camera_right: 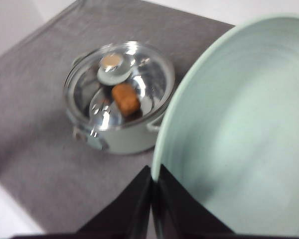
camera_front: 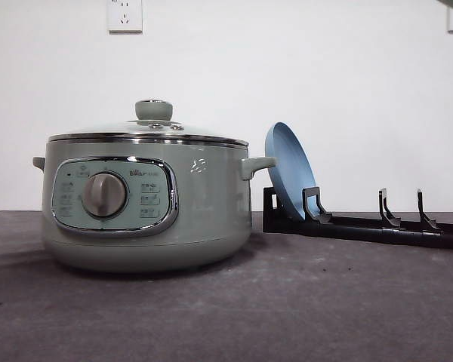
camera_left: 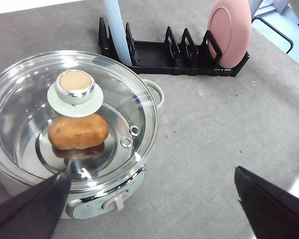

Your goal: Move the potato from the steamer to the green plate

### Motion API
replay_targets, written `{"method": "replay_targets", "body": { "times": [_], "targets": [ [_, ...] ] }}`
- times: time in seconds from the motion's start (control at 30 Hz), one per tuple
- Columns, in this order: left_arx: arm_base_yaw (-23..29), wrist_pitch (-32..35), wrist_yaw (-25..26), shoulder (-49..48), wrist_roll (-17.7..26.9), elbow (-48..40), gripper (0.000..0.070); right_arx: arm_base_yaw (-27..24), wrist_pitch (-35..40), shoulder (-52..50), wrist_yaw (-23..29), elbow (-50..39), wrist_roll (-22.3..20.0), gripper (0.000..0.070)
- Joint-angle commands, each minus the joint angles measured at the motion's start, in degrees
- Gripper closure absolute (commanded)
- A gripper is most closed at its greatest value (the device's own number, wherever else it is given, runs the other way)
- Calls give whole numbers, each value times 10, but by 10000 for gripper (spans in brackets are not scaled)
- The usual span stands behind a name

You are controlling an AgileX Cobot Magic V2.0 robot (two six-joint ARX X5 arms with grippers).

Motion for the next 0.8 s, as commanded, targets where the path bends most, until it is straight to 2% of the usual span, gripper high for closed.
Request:
{"method": "replay_targets", "body": {
  "times": [0.0,0.23,0.43,0.57,0.77],
  "targets": [
    [-2,7,4,4,5,14,40,34,-11,0,38,9,-3,700],
    [-2,7,4,4,5,14,40,153,-61,-2,125,-10,30,700],
    [-2,6,4,4,5,14,40,235,-63,-4,193,-106,59,700],
    [-2,6,4,4,4,14,40,283,-29,-6,224,-201,84,700],
    [-2,6,4,4,3,14,40,330,85,1,246,-341,126,700]
  ]
}}
